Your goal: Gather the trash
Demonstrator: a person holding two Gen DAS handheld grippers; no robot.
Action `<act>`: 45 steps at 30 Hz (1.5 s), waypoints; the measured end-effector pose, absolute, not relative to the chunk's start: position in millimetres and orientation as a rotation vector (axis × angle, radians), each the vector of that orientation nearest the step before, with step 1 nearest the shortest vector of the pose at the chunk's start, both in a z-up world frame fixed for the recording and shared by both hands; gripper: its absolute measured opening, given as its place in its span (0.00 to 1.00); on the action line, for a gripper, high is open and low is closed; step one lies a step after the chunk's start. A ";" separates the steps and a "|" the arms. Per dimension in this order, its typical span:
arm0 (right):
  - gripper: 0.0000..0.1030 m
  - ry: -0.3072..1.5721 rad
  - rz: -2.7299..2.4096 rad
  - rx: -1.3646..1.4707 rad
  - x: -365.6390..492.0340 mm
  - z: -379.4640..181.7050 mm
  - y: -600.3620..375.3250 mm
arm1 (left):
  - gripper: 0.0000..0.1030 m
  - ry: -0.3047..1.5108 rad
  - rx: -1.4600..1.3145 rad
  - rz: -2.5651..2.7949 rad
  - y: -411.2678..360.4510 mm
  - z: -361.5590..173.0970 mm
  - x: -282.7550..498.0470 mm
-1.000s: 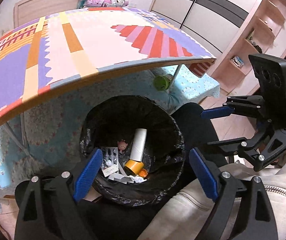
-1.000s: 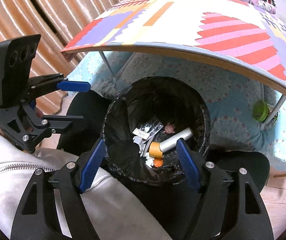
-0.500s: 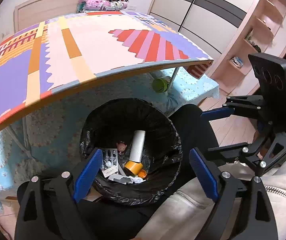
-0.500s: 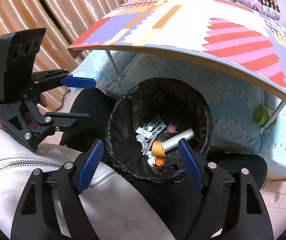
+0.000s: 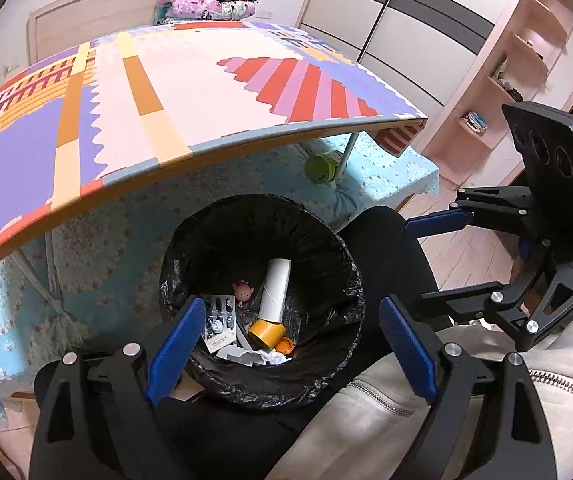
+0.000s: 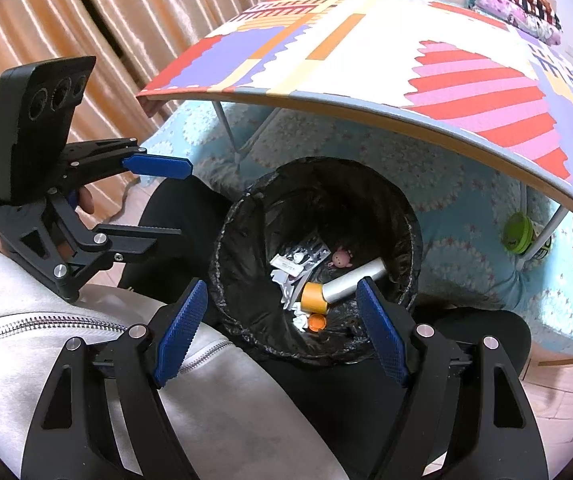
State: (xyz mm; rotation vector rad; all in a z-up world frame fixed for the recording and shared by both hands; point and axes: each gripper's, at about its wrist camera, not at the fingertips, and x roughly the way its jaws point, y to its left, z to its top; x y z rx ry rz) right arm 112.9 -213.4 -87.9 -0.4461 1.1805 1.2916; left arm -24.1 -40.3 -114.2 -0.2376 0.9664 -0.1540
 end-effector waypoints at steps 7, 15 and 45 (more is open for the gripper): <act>0.74 1.187 1.293 -0.450 112.0 -90.2 -213.4 | 0.83 0.964 -0.242 -0.162 -41.7 -114.0 -24.4; 0.74 1.185 1.289 -0.448 111.3 -89.2 -212.7 | 0.83 0.962 -0.230 -0.152 -43.1 -114.6 -23.7; 0.74 1.185 1.278 -0.436 113.4 -88.0 -212.4 | 0.83 0.962 -0.212 -0.140 -42.8 -115.2 -24.6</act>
